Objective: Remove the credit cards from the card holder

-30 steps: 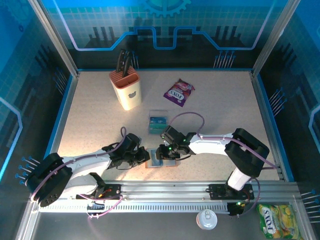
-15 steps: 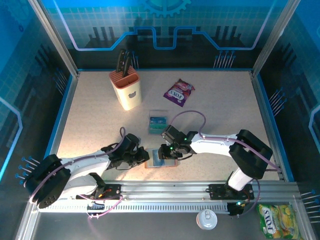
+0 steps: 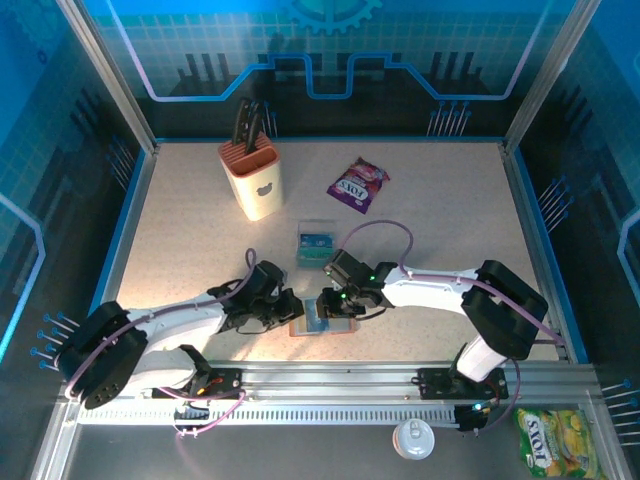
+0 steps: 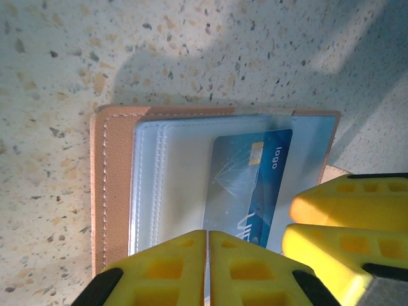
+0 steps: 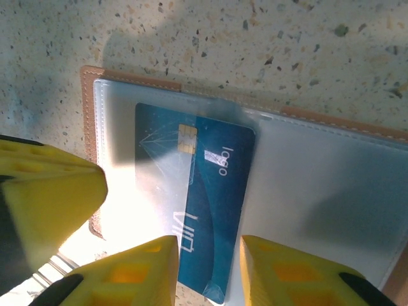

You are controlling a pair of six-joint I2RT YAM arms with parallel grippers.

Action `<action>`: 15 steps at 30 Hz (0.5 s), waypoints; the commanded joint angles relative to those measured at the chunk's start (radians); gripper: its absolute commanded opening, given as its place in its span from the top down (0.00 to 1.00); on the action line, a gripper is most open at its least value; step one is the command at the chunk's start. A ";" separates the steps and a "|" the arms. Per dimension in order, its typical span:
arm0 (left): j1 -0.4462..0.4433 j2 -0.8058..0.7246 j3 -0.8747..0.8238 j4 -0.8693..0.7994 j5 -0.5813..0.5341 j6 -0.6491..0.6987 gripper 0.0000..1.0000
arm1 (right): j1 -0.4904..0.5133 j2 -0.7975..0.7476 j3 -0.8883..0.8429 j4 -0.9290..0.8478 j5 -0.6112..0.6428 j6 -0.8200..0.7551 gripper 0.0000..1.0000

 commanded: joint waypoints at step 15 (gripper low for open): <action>-0.010 0.079 0.044 -0.034 0.004 0.029 0.92 | -0.028 -0.001 -0.011 0.025 -0.024 -0.012 0.68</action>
